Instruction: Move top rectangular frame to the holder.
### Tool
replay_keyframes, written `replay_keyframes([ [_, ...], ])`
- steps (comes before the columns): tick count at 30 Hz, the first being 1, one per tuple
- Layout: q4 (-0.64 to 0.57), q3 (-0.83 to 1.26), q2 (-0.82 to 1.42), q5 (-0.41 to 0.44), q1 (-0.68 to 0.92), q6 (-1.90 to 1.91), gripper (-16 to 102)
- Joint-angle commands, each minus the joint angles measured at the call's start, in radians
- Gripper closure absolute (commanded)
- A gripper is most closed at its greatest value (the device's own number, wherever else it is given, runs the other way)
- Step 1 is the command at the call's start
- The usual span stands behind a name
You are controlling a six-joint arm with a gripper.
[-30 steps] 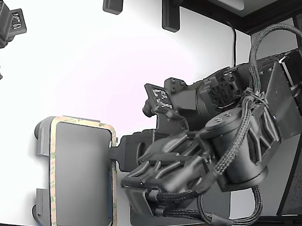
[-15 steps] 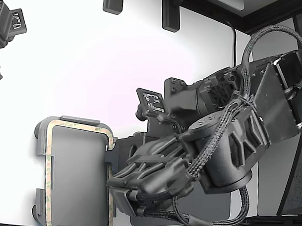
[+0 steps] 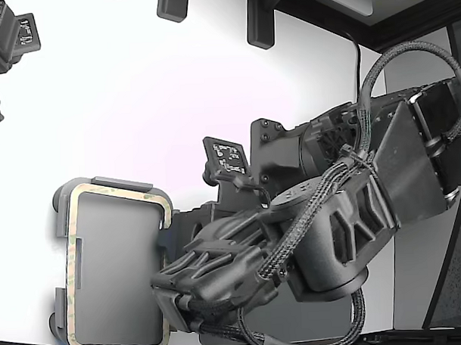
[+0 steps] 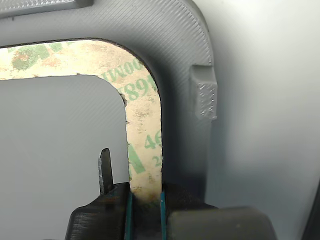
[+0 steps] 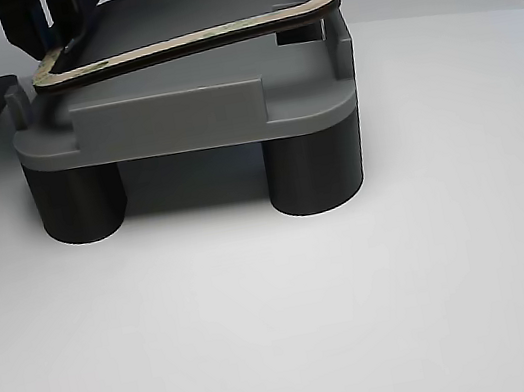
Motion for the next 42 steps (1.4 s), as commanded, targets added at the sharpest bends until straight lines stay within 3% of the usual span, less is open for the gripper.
replay_keyframes([
  [1,0.005,-0.025,0.018,0.003,-0.015,0.002,97],
  [23,0.000,0.020,0.031,0.003,-0.018,-0.002,97],
  [30,-0.005,0.020,0.031,0.002,-0.018,-0.005,89],
  [32,-0.006,0.020,0.031,0.002,-0.018,-0.008,80],
  [34,-0.008,0.015,0.031,0.005,-0.018,-0.012,57],
  [35,-0.008,0.012,0.029,0.006,-0.018,-0.015,40],
  [36,-0.008,0.012,0.028,0.006,-0.018,-0.018,-13],
  [37,-0.008,0.009,0.028,0.008,-0.018,-0.021,-9],
  [38,-0.011,0.006,0.026,0.009,-0.018,-0.025,-14],
  [42,-0.011,-0.035,0.018,0.044,-0.017,-0.066,-14],
])
